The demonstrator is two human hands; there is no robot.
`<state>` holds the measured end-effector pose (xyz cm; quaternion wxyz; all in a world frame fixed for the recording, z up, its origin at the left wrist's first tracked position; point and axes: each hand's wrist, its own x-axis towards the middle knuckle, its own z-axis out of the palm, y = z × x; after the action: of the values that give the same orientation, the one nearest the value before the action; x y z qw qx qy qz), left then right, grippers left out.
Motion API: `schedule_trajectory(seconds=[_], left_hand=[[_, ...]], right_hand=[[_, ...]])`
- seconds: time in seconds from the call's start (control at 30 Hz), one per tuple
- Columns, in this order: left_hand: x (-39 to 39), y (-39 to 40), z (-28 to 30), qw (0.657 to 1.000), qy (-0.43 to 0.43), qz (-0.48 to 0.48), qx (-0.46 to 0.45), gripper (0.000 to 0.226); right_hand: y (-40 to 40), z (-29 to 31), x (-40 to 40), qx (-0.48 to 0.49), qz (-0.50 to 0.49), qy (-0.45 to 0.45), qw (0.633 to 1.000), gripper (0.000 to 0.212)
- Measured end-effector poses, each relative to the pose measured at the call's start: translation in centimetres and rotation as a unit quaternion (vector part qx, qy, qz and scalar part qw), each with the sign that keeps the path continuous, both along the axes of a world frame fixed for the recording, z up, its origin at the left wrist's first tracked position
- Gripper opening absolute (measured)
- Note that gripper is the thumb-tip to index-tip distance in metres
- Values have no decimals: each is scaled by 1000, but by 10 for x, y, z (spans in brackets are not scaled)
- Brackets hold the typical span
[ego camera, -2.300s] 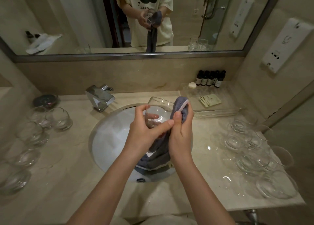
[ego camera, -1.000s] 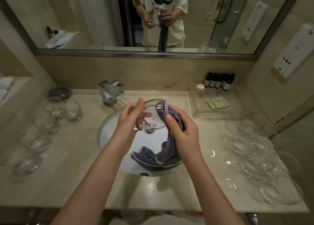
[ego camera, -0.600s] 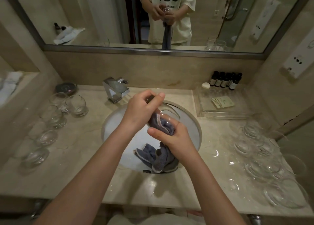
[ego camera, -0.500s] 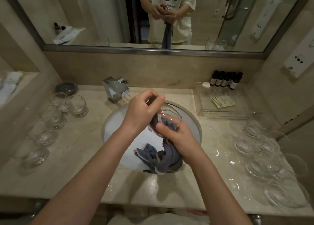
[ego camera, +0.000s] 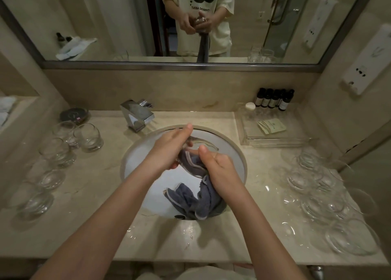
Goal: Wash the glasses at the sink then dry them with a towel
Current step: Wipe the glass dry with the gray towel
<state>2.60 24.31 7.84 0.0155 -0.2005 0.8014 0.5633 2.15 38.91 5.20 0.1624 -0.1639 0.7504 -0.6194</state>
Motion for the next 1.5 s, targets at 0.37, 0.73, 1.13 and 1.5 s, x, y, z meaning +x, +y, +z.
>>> schedule_trajectory(seconds=[0.37, 0.73, 1.13, 1.5], left_hand=[[4, -1, -17, 993, 105, -49, 10, 49], [6, -2, -37, 893, 395, -71, -203, 31], [-5, 11, -27, 978, 100, 173, 62, 32], [14, 15, -38, 957, 283, 53, 23, 31]], right_hand=[[3, -18, -11, -149, -41, -317, 936, 58], [9, -3, -16, -175, -49, -328, 927, 52], [-4, -5, -11, 90, 33, 121, 988, 34], [1, -6, -10, -52, -50, -127, 989, 49]])
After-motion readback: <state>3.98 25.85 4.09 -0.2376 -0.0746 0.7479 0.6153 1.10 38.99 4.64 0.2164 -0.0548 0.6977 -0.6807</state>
